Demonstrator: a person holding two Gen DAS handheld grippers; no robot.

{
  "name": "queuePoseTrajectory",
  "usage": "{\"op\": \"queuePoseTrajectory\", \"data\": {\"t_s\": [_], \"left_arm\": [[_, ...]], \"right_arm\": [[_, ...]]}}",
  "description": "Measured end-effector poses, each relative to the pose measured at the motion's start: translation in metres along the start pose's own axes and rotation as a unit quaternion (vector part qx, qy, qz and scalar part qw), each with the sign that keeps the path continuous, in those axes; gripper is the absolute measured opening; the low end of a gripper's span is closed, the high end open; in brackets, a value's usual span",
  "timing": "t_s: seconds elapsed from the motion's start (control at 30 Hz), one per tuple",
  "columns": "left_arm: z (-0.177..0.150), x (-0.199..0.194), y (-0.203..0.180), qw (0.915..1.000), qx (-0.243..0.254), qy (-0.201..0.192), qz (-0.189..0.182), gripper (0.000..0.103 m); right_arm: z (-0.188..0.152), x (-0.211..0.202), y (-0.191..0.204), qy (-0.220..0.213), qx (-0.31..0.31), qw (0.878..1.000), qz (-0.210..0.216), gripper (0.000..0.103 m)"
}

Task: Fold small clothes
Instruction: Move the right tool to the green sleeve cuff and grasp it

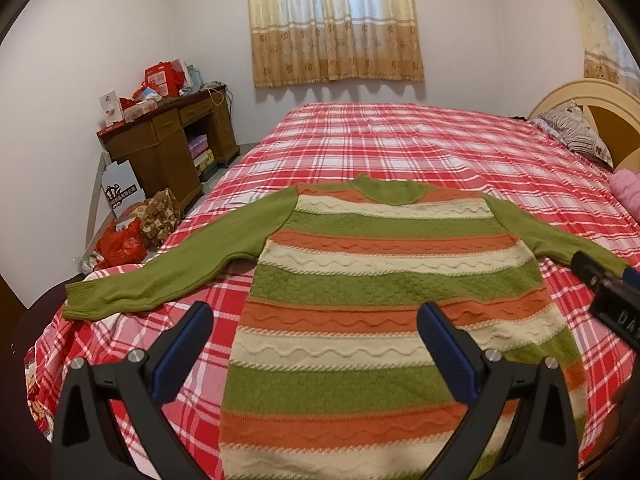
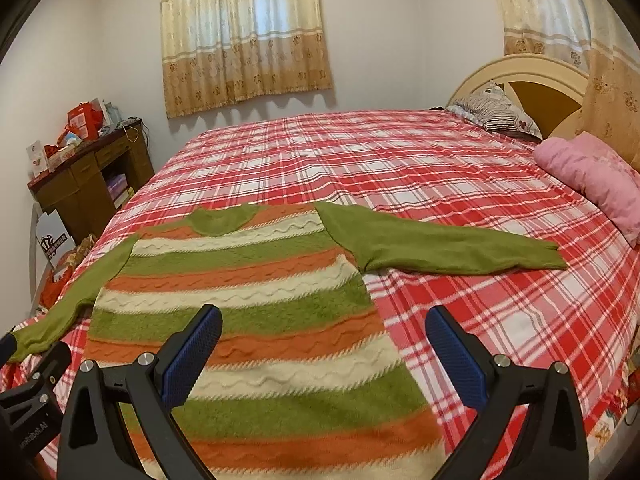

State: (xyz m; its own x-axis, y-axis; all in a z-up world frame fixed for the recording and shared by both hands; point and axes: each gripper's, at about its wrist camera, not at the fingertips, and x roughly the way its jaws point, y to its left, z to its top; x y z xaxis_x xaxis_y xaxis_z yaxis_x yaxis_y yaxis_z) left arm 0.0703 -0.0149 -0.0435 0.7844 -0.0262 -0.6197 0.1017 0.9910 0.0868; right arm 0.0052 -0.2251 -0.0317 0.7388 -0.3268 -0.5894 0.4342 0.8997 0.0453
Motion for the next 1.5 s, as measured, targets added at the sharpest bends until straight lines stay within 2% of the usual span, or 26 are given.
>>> {"op": "queuePoseTrajectory", "data": {"t_s": [0.3, 0.6, 0.9, 1.07, 1.17, 1.33, 1.37, 1.43, 1.5], "left_arm": [[0.034, 0.032, -0.007, 0.9998, -0.006, 0.006, 0.017, 0.103], [0.066, 0.053, -0.031, 0.9998, -0.012, 0.014, -0.003, 0.103], [0.062, 0.074, -0.057, 0.9994, 0.003, 0.033, -0.012, 0.103], [0.054, 0.093, -0.059, 0.9982, 0.0, 0.061, -0.003, 0.103], [0.052, 0.095, -0.061, 0.998, 0.005, 0.063, 0.005, 0.103], [0.051, 0.095, -0.055, 0.9982, 0.013, 0.053, 0.026, 0.103], [0.05, 0.096, -0.052, 0.9981, 0.011, 0.055, 0.027, 0.103], [0.048, 0.102, -0.048, 0.9976, 0.004, 0.062, 0.031, 0.103], [0.045, 0.107, -0.045, 0.9969, -0.003, 0.072, 0.031, 0.103]], "right_arm": [[0.04, 0.042, -0.05, 0.001, 0.029, 0.998, -0.056, 0.102], [0.065, 0.07, -0.111, 0.001, 0.047, 0.991, -0.125, 0.102], [0.068, 0.105, -0.181, 0.022, 0.065, 0.977, -0.2, 0.102], [0.061, 0.117, -0.227, 0.044, 0.104, 0.968, -0.225, 0.102], [0.058, 0.123, -0.245, 0.051, 0.109, 0.962, -0.243, 0.102], [0.052, 0.132, -0.313, 0.055, 0.195, 0.947, -0.249, 0.102], [0.049, 0.134, -0.328, 0.06, 0.216, 0.943, -0.248, 0.1], [0.041, 0.142, -0.349, 0.075, 0.247, 0.935, -0.241, 0.089], [0.032, 0.155, -0.364, 0.103, 0.27, 0.929, -0.232, 0.074]]}}
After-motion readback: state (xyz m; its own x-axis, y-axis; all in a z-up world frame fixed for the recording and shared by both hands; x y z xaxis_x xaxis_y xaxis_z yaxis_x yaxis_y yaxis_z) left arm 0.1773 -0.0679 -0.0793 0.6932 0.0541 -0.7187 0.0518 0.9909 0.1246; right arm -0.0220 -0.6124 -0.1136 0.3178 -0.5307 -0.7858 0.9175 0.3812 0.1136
